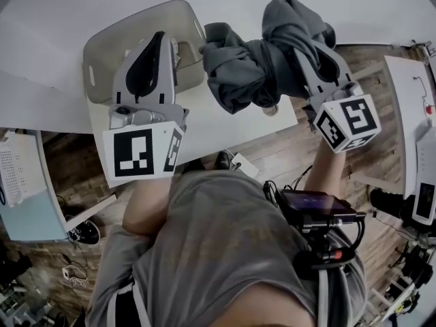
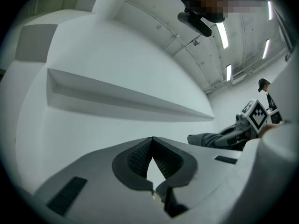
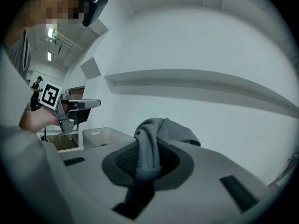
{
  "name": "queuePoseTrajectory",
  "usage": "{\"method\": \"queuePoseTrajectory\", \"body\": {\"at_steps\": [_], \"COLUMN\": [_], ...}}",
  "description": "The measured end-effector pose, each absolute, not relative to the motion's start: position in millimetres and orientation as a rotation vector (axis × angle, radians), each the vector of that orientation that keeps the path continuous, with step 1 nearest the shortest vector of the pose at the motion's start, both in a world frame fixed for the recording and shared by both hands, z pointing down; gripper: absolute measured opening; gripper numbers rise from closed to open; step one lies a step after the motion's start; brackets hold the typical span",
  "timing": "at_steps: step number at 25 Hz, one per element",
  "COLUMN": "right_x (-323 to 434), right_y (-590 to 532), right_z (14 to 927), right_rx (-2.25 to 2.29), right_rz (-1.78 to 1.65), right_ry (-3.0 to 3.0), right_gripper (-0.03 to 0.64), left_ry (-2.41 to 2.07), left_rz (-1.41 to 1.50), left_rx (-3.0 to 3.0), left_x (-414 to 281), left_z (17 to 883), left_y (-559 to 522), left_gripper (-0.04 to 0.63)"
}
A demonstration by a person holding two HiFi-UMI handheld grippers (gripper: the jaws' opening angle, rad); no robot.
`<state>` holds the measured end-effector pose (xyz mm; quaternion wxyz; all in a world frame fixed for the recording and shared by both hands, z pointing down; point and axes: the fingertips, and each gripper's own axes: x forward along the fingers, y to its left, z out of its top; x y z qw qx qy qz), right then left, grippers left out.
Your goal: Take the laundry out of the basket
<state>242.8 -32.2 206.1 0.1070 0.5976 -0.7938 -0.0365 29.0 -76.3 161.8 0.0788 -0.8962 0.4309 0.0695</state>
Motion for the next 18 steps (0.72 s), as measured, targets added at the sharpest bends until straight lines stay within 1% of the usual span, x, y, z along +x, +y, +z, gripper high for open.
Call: {"method": "queuePoseTrajectory", "body": {"at_steps": [7, 13, 18], "right_x": [233, 217, 227], "right_y": [-32, -37, -44], "right_z": [314, 421, 458], "right_rx": [1.621, 1.433, 1.473], "right_rz": [0.042, 0.18, 0.337], "right_ry": [-2.405, -2.313, -2.341], "right_gripper": [0.055, 0.055, 0.058], "left_ry": [1.333, 1.373, 1.395], "left_rz": [0.085, 0.016, -0.008], "left_rx": [-2.633, -2.608, -2.607], "left_x": [28, 24, 20], "left_z": [165, 173, 182], "left_y": [-72, -69, -67], "left_gripper": [0.008, 0.008, 0.008]}}
